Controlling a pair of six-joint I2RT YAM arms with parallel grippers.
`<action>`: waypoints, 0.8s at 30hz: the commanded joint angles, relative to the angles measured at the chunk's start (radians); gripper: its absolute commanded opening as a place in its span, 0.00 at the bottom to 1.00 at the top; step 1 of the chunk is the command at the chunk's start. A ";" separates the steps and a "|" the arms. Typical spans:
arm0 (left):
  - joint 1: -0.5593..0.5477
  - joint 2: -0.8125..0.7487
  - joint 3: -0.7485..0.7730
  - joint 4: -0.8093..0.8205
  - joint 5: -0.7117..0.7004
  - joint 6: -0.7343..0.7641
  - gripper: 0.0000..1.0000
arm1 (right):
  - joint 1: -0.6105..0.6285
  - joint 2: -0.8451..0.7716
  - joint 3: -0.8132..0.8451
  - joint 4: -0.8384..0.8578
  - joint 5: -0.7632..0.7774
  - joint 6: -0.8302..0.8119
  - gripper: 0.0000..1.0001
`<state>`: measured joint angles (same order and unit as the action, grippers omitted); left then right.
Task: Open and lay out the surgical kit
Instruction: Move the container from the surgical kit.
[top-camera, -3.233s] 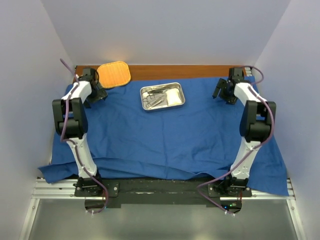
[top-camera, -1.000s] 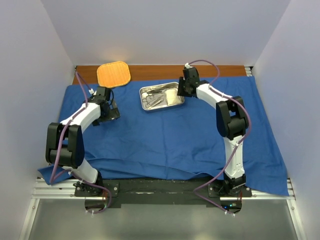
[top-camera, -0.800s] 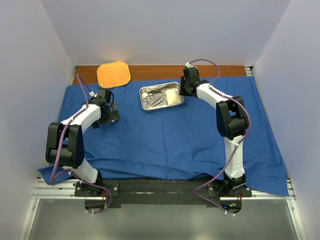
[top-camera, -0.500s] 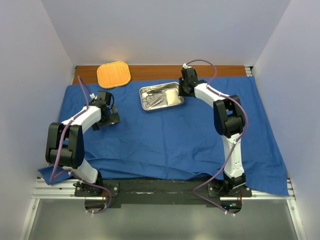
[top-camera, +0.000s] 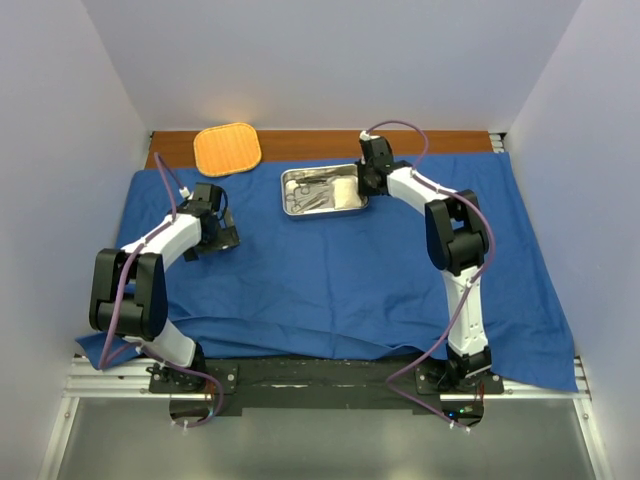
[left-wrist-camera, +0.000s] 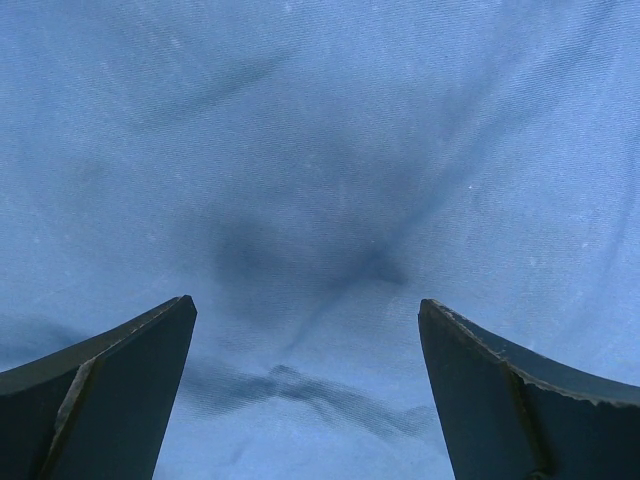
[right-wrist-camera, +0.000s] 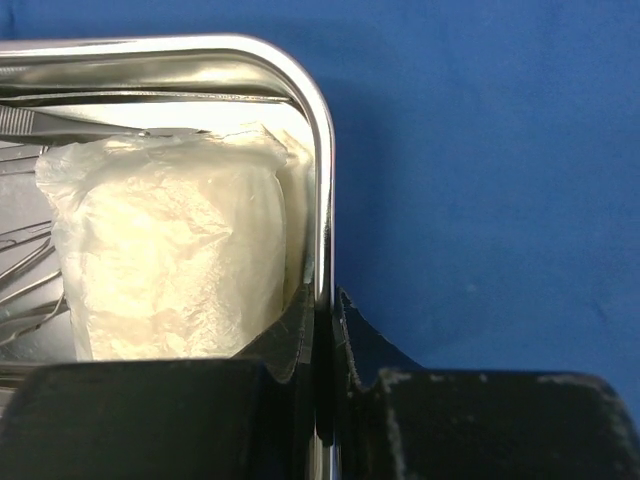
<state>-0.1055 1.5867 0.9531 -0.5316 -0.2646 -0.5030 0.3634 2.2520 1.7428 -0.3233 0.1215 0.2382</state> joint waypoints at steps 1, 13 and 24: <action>-0.005 -0.034 0.001 0.036 -0.001 0.021 1.00 | -0.032 -0.132 -0.084 -0.020 0.043 -0.047 0.00; -0.003 -0.008 -0.008 0.078 -0.022 0.034 1.00 | -0.250 -0.488 -0.486 -0.007 0.118 0.088 0.00; -0.005 0.028 -0.019 0.125 -0.021 0.027 1.00 | -0.360 -0.882 -0.891 -0.025 0.492 0.614 0.00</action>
<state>-0.1059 1.5997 0.9440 -0.4599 -0.2665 -0.4858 -0.0029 1.5063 0.9211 -0.3744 0.4042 0.5709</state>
